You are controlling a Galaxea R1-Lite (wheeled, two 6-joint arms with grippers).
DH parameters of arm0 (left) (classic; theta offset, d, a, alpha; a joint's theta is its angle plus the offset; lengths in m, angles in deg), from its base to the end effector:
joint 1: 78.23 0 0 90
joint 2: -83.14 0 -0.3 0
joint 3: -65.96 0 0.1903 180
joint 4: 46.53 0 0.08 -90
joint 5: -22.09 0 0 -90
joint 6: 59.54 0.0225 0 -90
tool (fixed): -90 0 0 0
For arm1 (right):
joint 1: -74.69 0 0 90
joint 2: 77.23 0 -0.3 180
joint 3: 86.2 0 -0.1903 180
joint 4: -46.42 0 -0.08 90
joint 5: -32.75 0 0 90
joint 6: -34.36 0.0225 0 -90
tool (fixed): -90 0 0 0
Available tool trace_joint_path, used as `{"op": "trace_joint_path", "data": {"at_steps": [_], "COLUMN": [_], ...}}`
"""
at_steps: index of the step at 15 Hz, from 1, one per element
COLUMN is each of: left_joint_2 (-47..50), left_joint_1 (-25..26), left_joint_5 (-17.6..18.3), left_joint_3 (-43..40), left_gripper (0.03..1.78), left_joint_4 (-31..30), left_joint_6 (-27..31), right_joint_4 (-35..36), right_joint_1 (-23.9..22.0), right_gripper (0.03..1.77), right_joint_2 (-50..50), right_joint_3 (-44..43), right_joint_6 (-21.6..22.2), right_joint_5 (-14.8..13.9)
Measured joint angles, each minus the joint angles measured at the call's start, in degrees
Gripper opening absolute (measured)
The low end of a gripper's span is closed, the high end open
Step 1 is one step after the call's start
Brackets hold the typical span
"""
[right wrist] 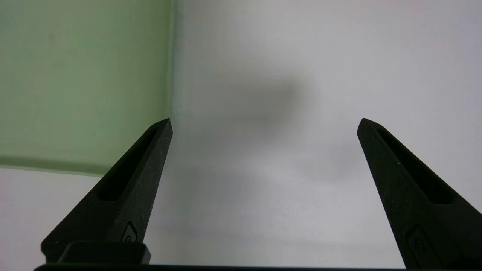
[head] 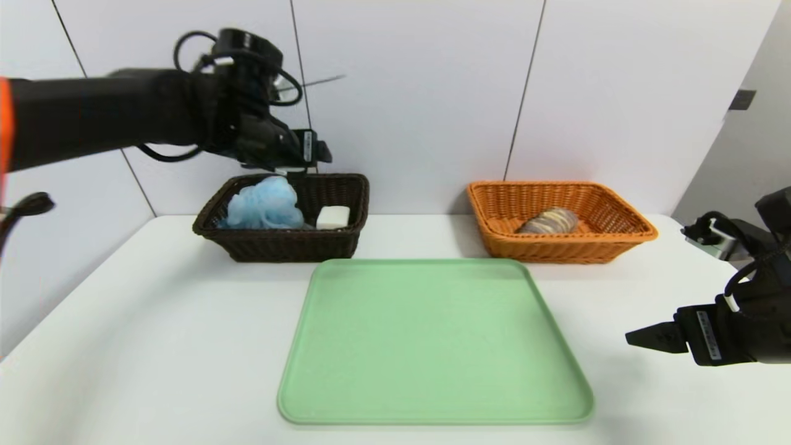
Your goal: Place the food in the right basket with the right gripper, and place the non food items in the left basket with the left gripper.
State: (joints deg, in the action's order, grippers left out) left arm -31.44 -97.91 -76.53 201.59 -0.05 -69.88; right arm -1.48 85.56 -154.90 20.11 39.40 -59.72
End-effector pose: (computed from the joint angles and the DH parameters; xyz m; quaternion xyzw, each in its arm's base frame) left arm 0.3728 -0.1298 0.2973 -0.0339 0.2210 -0.0744 0.9718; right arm 0.1858 0.0347 0.1992 -0.0113 0.4369 0.0467 0.8982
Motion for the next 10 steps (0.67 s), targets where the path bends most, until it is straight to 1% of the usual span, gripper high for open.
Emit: {"op": "trace_joint_path", "data": {"at_steps": [2, 3, 4, 5, 6, 7, 8, 9, 10], "left_joint_2": [8.44, 13.46, 18.38, 23.48, 29.0, 34.04, 38.97, 44.04, 49.64], "left_joint_1": [-0.09, -0.06, 0.05, 0.2, 0.37, 0.85, 1.88, 3.23, 4.9], "left_joint_5": [-0.17, -0.28, -0.33, -0.45, -0.55, -0.52, -0.5, -0.44, -0.26], "left_joint_3": [-1.95, -4.33, -7.47, -11.68, -17.36, -23.34, -29.57, -35.65, -41.75], "left_gripper": [1.62, 1.63, 1.64, 1.65, 1.66, 1.66, 1.67, 1.67, 1.67], "left_joint_4": [6.42, 9.5, 11.51, 12.78, 13.32, 13.18, 12.41, 11.19, 9.52], "left_joint_6": [0.39, 1.24, 2.32, 3.51, 4.47, 5.17, 5.79, 6.57, 7.64], "right_joint_4": [5.92, 9.95, 12.92, 15.19, 16.04, 17.01, 19.04, 20.68, 20.94], "right_joint_1": [0.21, 0.4, 0.51, 0.62, 0.77, 1.23, 1.65, 1.82, 1.89], "right_gripper": [1.7, 1.7, 1.7, 1.7, 1.7, 1.7, 1.7, 1.7, 1.7], "right_joint_2": [0.07, 0.4, 0.83, 1.54, 2.3, 3.15, 3.91, 4.66, 5.58], "right_joint_3": [0.71, 1.23, 1.65, 2.04, 2.26, 2.28, 2.34, 2.56, 2.8], "right_joint_6": [-0.79, -2.54, -5.24, -8.94, -11.89, -13.8, -14.57, -14.81, -14.79], "right_joint_5": [0.41, 0.83, 1.82, 4.12, 7.62, 11.53, 14.1, 13.58, 12.12]}}
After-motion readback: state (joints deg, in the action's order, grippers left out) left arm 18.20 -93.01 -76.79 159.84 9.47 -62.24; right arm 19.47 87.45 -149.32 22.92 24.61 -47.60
